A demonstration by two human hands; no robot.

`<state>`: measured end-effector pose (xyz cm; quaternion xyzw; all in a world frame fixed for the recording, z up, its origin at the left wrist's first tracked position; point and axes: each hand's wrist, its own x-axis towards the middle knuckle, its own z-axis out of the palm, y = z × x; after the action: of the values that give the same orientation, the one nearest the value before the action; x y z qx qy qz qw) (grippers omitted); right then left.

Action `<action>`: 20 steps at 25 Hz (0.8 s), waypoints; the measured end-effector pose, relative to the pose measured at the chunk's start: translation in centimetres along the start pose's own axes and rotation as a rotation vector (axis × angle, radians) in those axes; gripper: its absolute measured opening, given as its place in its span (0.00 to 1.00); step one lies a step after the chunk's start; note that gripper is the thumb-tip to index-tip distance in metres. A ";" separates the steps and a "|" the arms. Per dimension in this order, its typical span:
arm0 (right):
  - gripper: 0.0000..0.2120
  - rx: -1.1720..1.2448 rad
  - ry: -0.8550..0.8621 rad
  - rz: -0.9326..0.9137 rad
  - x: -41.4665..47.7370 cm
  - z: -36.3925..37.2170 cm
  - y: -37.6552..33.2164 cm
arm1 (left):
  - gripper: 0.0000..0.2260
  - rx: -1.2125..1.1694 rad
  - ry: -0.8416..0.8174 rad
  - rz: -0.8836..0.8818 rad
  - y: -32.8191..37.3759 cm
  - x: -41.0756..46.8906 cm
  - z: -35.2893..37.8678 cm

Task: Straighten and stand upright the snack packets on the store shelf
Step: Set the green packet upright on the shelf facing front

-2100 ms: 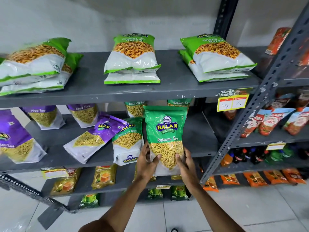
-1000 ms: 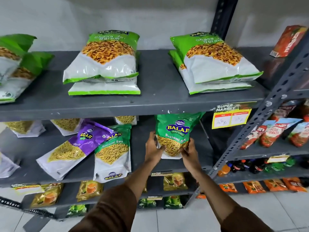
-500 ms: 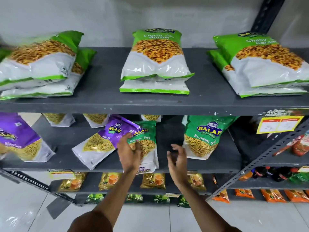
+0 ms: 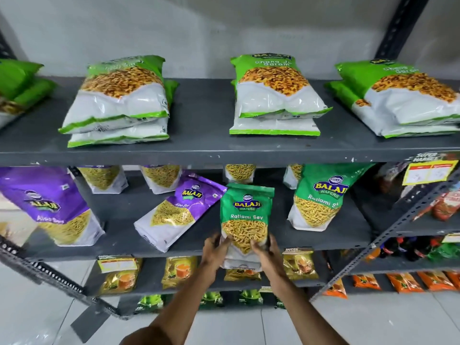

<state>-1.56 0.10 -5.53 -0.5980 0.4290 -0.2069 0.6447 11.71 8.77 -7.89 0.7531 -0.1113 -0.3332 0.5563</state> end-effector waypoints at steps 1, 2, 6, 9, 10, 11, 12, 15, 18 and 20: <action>0.23 0.046 0.025 -0.043 -1.3 -0.3 0.0 | 0.06 -0.011 -0.010 0.020 -0.5 -0.8 -0.1; 0.21 0.082 0.038 -0.084 -2.6 -0.5 0.0 | 0.07 -0.029 -0.016 0.047 -1.1 -1.7 0.0; 0.27 0.241 0.029 -0.195 -8.8 -0.8 -0.8 | 0.13 -0.116 -0.014 0.098 -2.9 -6.4 -1.6; 0.34 0.219 0.051 -0.238 -12.7 -1.2 -0.5 | 0.12 -0.181 -0.028 0.274 -1.6 -11.8 -3.7; 0.33 0.203 0.061 -0.264 -13.9 -1.3 -0.4 | 0.13 -0.178 -0.045 0.345 -0.8 -13.6 -4.5; 0.33 0.190 0.072 -0.297 -14.8 -1.4 -0.3 | 0.15 -0.172 -0.064 0.399 -0.2 -15.1 -5.2; 0.33 0.175 0.081 -0.320 -15.5 -1.5 -0.4 | 0.16 -0.159 -0.069 0.441 0.6 -16.3 -5.8; 0.37 0.135 0.073 -0.362 -16.6 -1.8 -0.4 | 0.18 -0.098 -0.051 0.499 0.9 -17.1 -6.6; 0.39 0.088 0.070 -0.327 -15.7 -2.0 0.0 | 0.18 -0.081 -0.034 0.502 0.6 -16.3 -6.2; 0.40 0.050 0.068 -0.298 -13.8 -2.4 0.0 | 0.16 -0.043 -0.033 0.489 0.5 -14.6 -5.4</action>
<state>-11.06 9.44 -1.12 -0.6316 0.3516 -0.3310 0.6066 4.18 20.57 -1.10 0.6860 -0.2924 -0.2033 0.6345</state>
